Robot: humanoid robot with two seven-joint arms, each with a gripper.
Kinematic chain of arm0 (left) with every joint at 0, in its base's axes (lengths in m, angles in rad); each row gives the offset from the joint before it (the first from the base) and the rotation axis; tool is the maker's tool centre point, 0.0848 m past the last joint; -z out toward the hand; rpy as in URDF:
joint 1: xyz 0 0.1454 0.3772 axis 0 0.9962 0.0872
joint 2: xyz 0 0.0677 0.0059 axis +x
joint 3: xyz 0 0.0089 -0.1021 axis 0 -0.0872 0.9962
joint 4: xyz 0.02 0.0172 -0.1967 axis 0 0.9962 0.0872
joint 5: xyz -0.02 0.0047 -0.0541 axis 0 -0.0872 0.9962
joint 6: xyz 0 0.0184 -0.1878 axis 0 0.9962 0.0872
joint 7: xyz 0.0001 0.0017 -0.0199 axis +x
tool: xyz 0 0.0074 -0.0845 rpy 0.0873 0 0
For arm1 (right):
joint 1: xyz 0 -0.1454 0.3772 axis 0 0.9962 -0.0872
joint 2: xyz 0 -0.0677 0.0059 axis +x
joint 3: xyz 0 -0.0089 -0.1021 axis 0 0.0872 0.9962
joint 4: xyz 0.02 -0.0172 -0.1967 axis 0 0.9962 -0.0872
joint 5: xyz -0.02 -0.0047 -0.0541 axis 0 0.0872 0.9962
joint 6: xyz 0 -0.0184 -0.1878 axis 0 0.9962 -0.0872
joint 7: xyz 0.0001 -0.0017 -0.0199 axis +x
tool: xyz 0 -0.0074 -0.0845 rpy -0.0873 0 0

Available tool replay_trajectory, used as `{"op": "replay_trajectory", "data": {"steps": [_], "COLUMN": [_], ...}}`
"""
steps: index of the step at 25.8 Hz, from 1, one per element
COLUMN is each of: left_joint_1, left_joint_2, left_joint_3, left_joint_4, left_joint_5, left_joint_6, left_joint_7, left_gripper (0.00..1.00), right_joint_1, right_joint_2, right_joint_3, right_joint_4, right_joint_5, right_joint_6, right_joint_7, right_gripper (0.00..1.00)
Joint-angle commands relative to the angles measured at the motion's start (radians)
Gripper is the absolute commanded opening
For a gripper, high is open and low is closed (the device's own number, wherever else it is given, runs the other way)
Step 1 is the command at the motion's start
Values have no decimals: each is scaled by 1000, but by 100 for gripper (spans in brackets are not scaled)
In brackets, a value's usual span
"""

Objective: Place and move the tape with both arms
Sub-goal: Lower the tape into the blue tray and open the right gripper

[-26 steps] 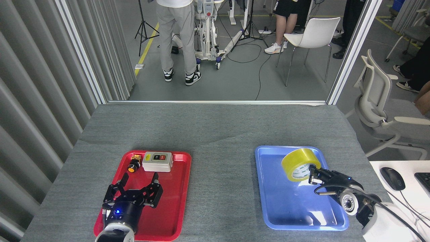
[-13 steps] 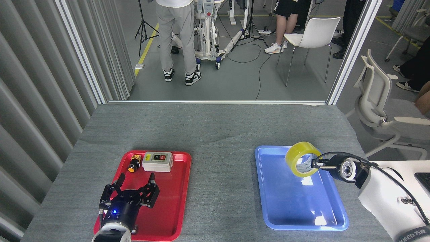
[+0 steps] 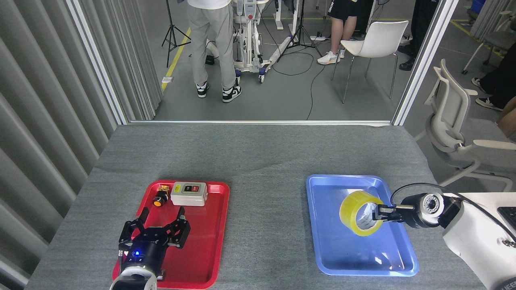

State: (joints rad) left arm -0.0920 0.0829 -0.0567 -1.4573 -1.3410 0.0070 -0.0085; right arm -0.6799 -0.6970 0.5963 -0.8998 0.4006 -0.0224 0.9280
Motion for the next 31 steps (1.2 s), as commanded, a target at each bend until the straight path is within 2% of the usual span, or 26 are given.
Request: {"op": "replay_trajectory", "data": {"steps": [1, 11, 22, 31], "left_joint_1": [0, -5, -14, -14], "left_joint_2": [-3, -11, -12, -12], "left_joint_3": [0, 3, 5, 5], "left_joint_4": [0, 20, 23, 23], "left_joint_5": [-1, -3, -1, -4], "left_joint_6": [5, 5, 5, 5], "left_joint_7": [1, 1, 1, 1], "left_gripper": [100, 100, 100, 100], "right_joint_1": [0, -12, -10, -6], "right_joint_2": [-7, 4, 25, 28], "right_joint_3": [22, 60, 59, 57], "right_joint_4": [1, 19, 36, 55], "right_joint_5": [-17, -19, -11, -11], "right_joint_6": [-1, 101, 108, 110], "right_joint_7": [12, 0, -20, -54], "right_gripper": [9, 9, 17, 19]}}
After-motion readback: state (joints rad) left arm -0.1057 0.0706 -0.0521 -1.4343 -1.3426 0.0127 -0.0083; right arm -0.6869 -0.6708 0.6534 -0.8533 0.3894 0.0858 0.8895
